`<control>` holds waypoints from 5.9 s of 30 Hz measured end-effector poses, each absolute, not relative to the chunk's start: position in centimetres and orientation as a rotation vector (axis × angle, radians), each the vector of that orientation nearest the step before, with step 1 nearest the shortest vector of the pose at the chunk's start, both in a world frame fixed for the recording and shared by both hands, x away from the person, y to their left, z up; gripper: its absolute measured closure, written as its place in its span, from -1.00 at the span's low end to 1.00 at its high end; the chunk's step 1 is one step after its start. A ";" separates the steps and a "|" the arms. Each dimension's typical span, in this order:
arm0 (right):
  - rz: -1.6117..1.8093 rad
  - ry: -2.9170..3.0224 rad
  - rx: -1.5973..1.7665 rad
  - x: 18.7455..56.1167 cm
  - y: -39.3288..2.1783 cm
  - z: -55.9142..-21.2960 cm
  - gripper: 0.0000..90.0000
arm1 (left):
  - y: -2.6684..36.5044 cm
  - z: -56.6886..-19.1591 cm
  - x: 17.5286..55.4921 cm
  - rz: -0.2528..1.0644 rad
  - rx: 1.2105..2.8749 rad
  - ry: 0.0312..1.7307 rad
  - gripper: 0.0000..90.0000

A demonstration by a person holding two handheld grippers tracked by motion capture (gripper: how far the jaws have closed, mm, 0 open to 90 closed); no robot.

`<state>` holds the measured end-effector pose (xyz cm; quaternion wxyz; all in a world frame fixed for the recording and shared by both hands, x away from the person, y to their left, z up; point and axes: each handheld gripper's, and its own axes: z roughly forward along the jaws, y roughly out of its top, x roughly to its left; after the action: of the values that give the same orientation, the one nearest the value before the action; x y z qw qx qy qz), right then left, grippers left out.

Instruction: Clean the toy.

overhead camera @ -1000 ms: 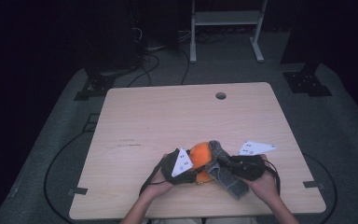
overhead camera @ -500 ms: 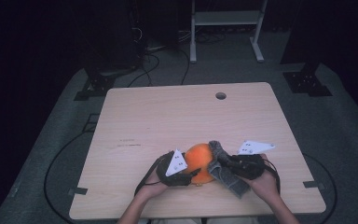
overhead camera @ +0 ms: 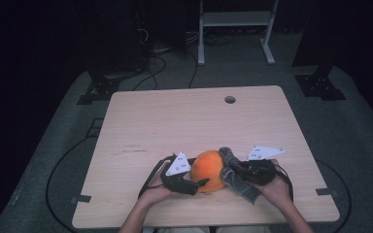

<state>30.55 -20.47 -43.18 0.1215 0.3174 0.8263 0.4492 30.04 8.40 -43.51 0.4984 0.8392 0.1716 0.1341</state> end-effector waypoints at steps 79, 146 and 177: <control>1.269 2.340 0.928 30.8 -20.0 -43.0 0.72 | 9.0 -43.6 30.7 0.403 2.007 0.528 0.30; 1.212 2.400 0.956 30.3 -21.6 -42.7 0.73 | 8.0 -44.0 31.1 0.457 1.972 0.584 0.06; 1.312 2.521 0.733 30.1 -19.9 -40.2 0.73 | 6.4 -43.8 29.6 0.461 2.009 0.473 0.02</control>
<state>30.11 -19.90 -40.19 0.1029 0.2484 0.8544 0.4446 29.63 6.41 -43.85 0.4911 0.8275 0.1950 0.1897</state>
